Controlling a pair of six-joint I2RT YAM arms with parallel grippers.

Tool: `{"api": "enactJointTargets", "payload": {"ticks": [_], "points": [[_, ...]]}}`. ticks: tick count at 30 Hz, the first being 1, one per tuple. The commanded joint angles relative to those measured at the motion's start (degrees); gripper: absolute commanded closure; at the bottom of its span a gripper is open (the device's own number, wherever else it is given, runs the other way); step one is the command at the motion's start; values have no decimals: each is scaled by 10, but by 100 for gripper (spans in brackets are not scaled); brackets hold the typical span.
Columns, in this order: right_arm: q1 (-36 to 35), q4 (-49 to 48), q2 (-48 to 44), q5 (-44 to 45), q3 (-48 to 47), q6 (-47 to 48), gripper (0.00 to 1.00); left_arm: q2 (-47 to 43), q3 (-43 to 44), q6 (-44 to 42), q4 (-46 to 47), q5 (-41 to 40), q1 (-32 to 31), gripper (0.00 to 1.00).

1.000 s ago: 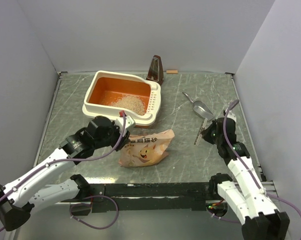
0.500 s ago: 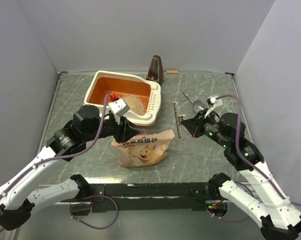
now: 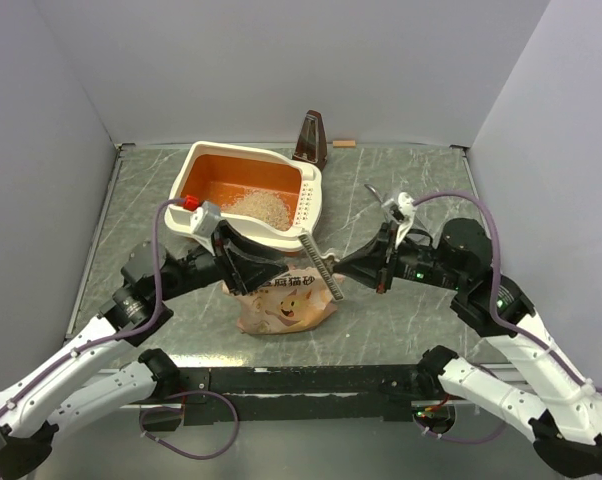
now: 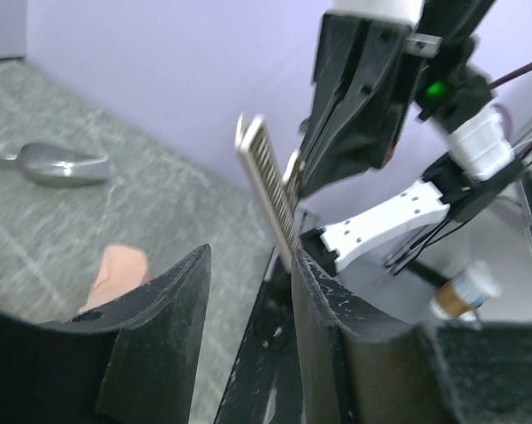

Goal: Fill the litter box with clean litter

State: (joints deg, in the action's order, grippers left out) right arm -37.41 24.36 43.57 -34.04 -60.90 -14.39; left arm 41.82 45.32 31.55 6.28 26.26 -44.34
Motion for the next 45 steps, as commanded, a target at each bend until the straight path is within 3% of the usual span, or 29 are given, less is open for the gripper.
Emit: {"api": "enactJointTargets", "payload": {"ticks": [1, 17, 20, 24, 28, 32, 35, 39, 45], "points": [[-47, -42, 22, -13, -23, -1, 100, -18, -37, 74, 167, -13, 0, 53], [-100, -82, 39, 4, -18, -12, 100, -16, -60, 84, 214, -19, 0, 57], [-104, -83, 46, 5, -21, -12, 100, -15, -63, 82, 217, -18, 0, 64], [-106, -94, 45, 11, -16, -14, 100, -10, -60, 75, 211, -10, 0, 85], [-105, -103, 44, 13, -12, -17, 100, -8, -59, 69, 205, -5, 0, 96], [-105, -79, 42, 26, -20, -6, 56, -15, -55, 55, 192, 1, 0, 99], [-105, -64, 31, 49, -29, 5, 36, -22, -48, 46, 174, 7, 0, 99], [-107, -13, 17, 95, -49, 37, 29, -38, -44, 43, 143, 14, 0, 96], [-106, -9, 26, 59, -48, 53, 27, -70, -50, 57, 152, 35, 0, 92]]}}
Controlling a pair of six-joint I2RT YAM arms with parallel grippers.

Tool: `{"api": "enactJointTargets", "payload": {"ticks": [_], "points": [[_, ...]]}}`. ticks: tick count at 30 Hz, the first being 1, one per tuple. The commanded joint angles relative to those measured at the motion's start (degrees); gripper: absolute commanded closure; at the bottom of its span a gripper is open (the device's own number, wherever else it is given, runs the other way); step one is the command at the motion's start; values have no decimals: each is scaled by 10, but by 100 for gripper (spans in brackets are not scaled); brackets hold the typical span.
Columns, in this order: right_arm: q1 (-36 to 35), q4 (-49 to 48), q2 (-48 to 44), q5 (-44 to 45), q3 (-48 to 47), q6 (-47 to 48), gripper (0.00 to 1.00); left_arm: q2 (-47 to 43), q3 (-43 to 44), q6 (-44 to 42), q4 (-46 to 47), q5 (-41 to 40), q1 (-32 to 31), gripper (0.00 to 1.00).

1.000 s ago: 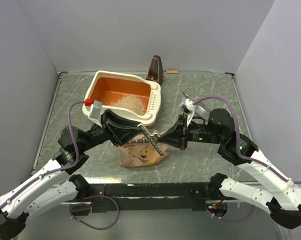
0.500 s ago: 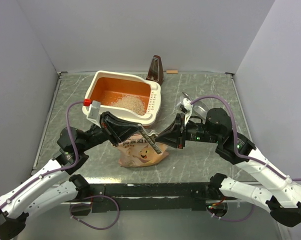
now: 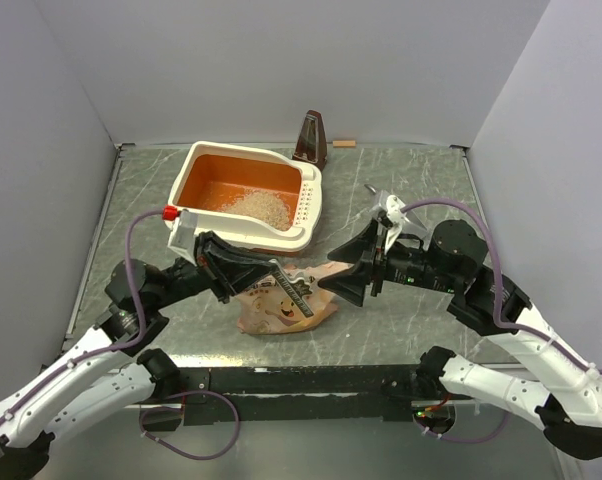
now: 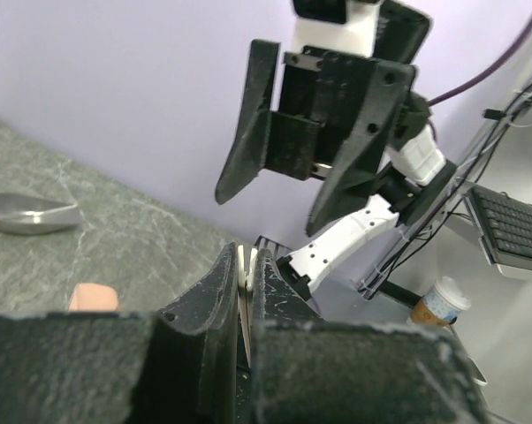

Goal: Fill the litter box with clean litter

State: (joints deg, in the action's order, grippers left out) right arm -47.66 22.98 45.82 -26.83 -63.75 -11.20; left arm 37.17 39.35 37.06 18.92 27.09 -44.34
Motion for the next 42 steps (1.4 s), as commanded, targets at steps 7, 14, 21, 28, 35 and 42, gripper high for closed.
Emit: {"api": "enactJointTargets", "payload": {"ticks": [7, 14, 21, 28, 35, 42], "points": [[-3, -24, 32, -83, -17, 5, 27, -25, 21, 8, 25, 46, 0, 91], [-8, -44, 57, -130, -21, -2, 27, -21, 21, 11, 33, 54, 0, 91], [-15, -73, 62, -153, -8, -14, 27, -17, 24, 6, 31, 53, 0, 91], [-23, -91, 72, -165, 3, -20, 28, -17, 26, 4, 35, 56, 0, 90], [-30, -98, 76, -165, 11, -20, 28, -13, 34, 6, 41, 61, 0, 89], [-34, -105, 85, -167, 15, -22, 100, -14, 29, 13, 57, 64, 0, 85]]}}
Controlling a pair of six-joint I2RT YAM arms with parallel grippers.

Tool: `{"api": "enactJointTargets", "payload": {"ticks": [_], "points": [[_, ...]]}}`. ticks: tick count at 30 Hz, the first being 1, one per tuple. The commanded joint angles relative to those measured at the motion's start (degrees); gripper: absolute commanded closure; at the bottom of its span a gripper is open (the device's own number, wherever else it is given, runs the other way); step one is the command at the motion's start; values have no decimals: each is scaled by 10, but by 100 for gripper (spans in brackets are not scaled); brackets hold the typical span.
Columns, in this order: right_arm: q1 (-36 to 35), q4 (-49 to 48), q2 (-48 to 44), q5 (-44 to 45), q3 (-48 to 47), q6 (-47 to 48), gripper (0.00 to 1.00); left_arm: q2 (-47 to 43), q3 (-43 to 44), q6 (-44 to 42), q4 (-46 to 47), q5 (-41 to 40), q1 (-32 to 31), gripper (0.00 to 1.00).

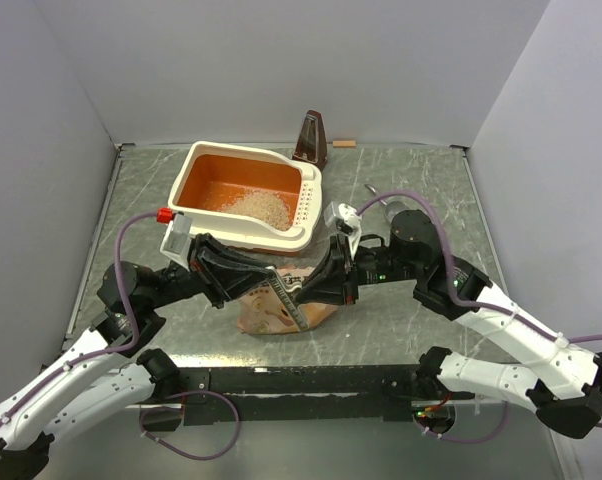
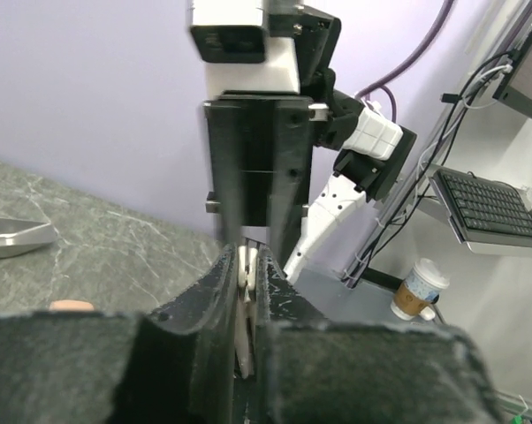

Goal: Fill the litter box with clean litter

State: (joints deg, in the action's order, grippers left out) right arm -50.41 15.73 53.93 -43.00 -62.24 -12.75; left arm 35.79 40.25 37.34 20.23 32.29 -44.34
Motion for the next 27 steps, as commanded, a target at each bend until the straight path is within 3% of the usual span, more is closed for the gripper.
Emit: {"api": "enactJointTargets", "payload": {"ticks": [1, 4, 5, 8, 16, 27], "points": [[-7, -38, -2, 11, 3, -6, 100, 0, 17, 11, 45, 15, 0, 83], [-19, -65, -44, 64, 26, 1, 100, -7, 11, -5, 26, 11, 0, 59], [-21, -65, -54, 70, 30, 4, 100, -10, 11, -14, -9, 1, 0, 44], [-21, -27, -64, 91, 21, 22, 100, -21, 21, -60, -85, -16, 0, 30], [-20, 51, -66, 194, -10, 70, 100, -49, 26, -166, -228, -74, 0, 26], [4, 62, -63, 256, -3, 186, 100, 15, 11, -240, -292, -142, 0, 28]]}}
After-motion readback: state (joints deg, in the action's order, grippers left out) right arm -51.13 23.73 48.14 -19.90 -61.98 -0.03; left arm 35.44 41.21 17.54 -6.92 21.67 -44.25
